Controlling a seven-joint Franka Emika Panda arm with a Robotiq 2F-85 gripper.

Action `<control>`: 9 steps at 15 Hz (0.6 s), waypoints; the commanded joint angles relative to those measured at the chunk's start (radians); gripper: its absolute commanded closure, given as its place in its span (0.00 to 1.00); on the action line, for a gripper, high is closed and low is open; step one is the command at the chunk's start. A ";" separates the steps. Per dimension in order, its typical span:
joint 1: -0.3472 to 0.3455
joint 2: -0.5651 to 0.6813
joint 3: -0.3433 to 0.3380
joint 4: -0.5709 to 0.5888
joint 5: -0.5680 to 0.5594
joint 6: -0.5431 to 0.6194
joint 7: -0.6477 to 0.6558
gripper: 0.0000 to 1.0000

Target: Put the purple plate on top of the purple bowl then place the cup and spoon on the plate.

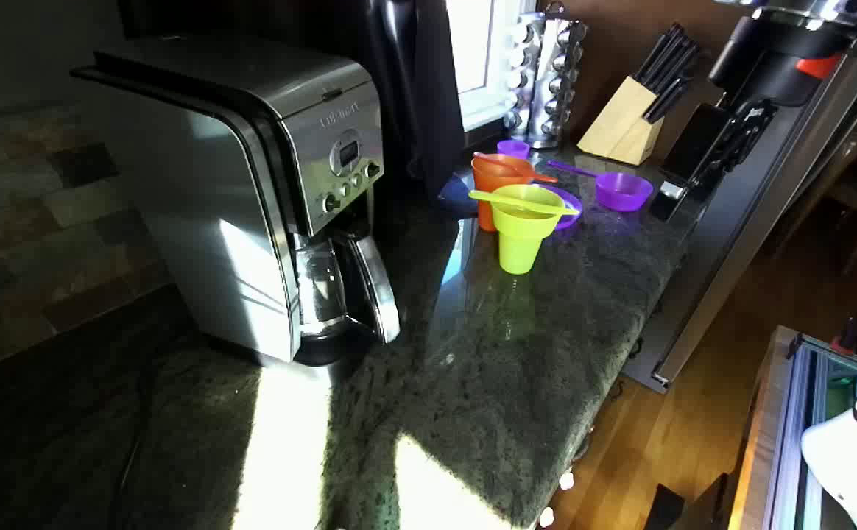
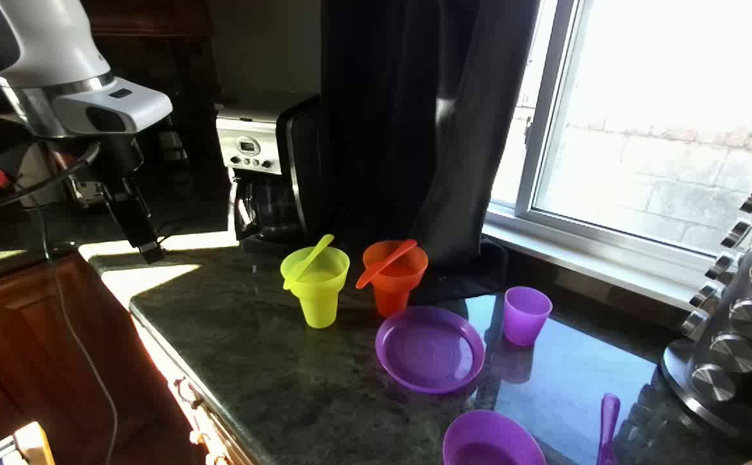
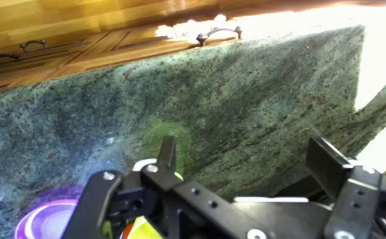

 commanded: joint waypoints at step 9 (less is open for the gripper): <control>-0.048 0.020 -0.016 -0.013 -0.008 0.033 0.009 0.00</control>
